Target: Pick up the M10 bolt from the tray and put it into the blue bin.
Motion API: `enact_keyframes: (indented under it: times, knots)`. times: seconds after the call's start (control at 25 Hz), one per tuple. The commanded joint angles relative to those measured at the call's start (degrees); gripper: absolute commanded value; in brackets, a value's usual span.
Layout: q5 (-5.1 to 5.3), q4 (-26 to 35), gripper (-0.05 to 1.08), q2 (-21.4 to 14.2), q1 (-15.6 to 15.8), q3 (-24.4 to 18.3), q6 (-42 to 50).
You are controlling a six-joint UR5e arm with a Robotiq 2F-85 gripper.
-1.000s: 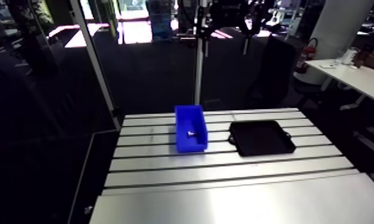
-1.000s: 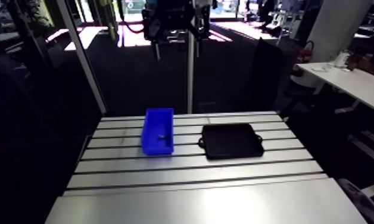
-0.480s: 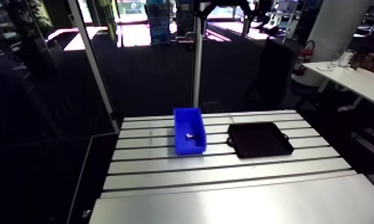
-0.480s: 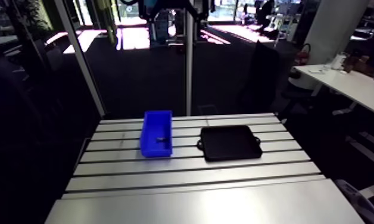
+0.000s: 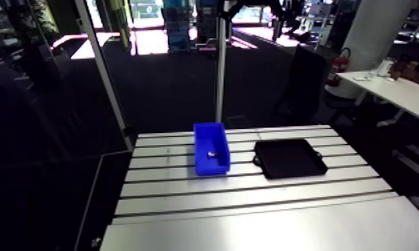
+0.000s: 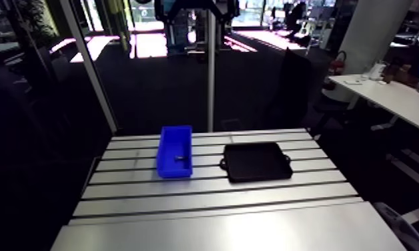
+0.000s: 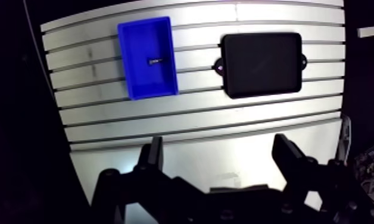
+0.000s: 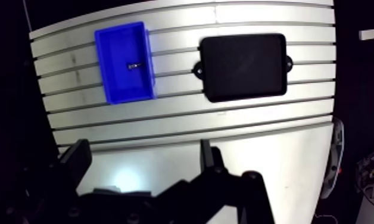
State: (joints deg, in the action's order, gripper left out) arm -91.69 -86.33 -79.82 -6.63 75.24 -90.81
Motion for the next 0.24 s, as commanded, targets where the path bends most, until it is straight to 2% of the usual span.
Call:
enact_keyframes:
  times: [0.04,0.24]
  knots:
    - [0.06,-0.02,0.01,-0.02,0.12,0.21,-0.03]
    - [0.06,-0.11,0.01,0.07,0.12,0.21,-0.03]
